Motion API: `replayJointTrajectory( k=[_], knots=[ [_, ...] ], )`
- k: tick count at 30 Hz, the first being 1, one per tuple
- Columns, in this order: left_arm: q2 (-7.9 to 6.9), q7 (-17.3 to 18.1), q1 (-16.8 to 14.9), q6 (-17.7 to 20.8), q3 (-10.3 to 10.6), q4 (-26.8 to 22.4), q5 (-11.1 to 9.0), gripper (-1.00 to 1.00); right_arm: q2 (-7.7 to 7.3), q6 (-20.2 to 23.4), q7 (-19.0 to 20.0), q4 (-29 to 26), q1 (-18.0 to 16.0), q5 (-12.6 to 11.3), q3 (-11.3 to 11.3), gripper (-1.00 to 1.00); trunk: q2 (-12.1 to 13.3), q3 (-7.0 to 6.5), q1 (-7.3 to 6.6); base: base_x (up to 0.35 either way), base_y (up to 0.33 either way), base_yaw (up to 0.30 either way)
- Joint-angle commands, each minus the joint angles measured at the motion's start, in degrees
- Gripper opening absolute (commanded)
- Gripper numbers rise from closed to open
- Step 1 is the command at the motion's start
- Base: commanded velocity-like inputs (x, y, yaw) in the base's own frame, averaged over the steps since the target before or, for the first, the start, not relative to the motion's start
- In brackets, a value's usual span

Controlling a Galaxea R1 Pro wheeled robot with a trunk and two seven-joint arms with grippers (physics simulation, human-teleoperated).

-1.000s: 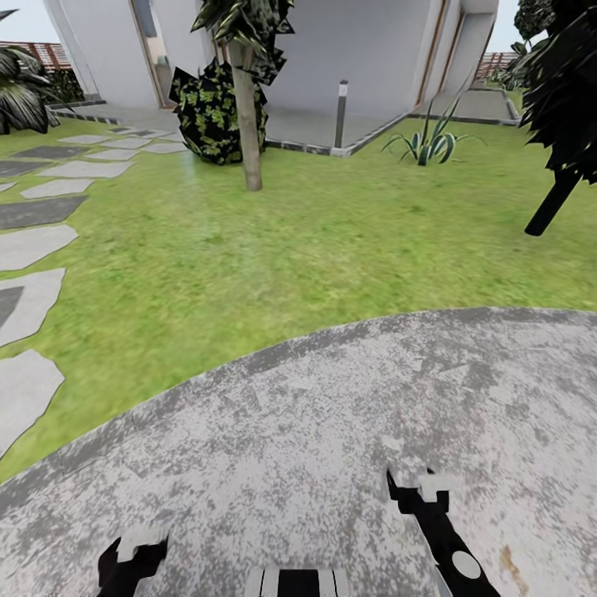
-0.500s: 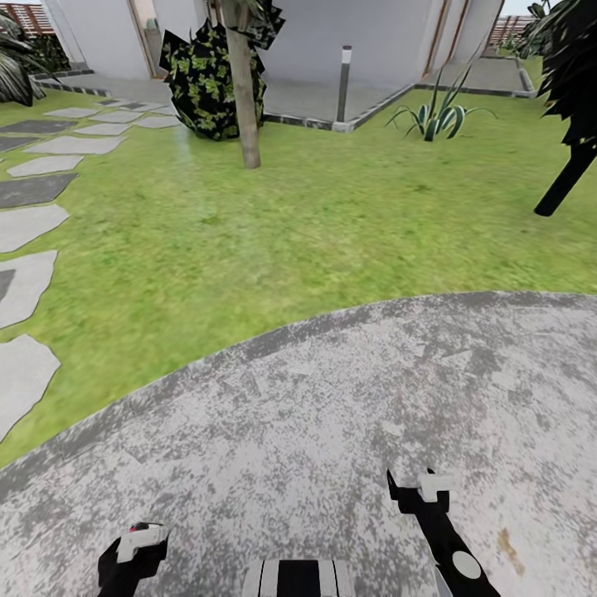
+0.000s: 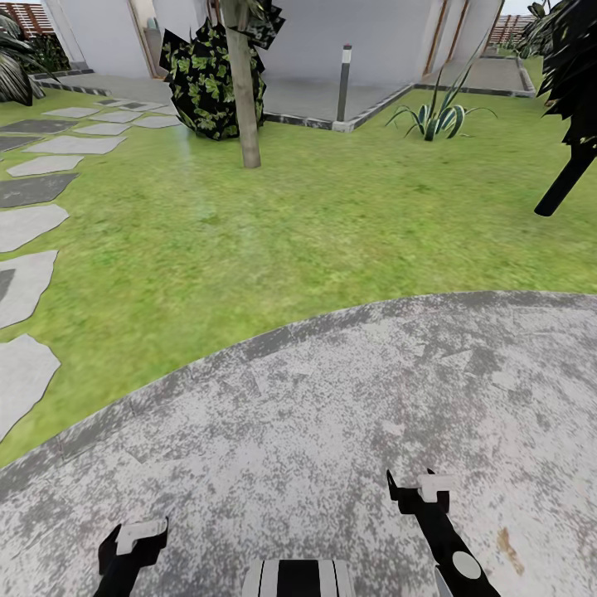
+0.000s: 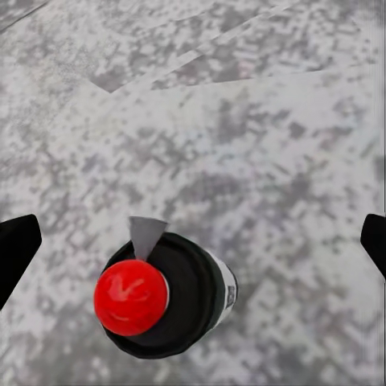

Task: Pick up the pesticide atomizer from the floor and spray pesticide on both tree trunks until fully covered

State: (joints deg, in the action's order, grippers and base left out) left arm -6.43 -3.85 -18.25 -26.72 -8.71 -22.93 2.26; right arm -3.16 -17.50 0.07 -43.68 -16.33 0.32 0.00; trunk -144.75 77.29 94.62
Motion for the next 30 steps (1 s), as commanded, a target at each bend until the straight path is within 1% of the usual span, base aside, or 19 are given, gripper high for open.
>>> replayJointTrajectory(
  k=[1, 5, 12, 24, 30],
  knots=[
    [0.03, -0.2, 0.0, -0.2, -0.1, 0.1, 0.3, 1.00, -0.01, -0.2, 0.0, 0.0, 0.0, 0.0, 0.0, 1.00, 0.0, 0.03, -0.01, 0.000, 0.000, 0.000],
    [0.09, -0.2, 0.0, -0.2, -0.1, 0.1, 0.2, 1.00, -0.01, -0.2, 0.0, 0.1, 0.0, 0.0, 0.0, 1.00, 0.0, 0.03, -0.01, 0.000, 0.013, 0.000],
    [0.22, -0.2, 0.0, -0.2, 0.0, 0.0, 0.2, 1.00, -0.01, -0.2, 0.0, 0.1, 0.0, 0.0, 0.0, 1.00, 0.0, 0.03, -0.01, 0.000, 0.127, 0.000],
    [0.28, -0.2, 0.0, -0.3, 0.0, -0.2, 0.2, 1.00, -0.01, -0.2, 0.0, 0.1, 0.0, 0.0, 0.0, 1.00, 0.0, 0.03, -0.01, 0.000, 0.011, 0.000],
    [0.28, -0.2, 0.0, -0.3, 0.0, -0.2, 0.2, 1.00, -0.01, -0.2, 0.0, 0.0, 0.0, 0.0, 0.0, 1.00, -0.1, 1.43, 0.14, 0.000, 0.000, 0.000]
  ],
)
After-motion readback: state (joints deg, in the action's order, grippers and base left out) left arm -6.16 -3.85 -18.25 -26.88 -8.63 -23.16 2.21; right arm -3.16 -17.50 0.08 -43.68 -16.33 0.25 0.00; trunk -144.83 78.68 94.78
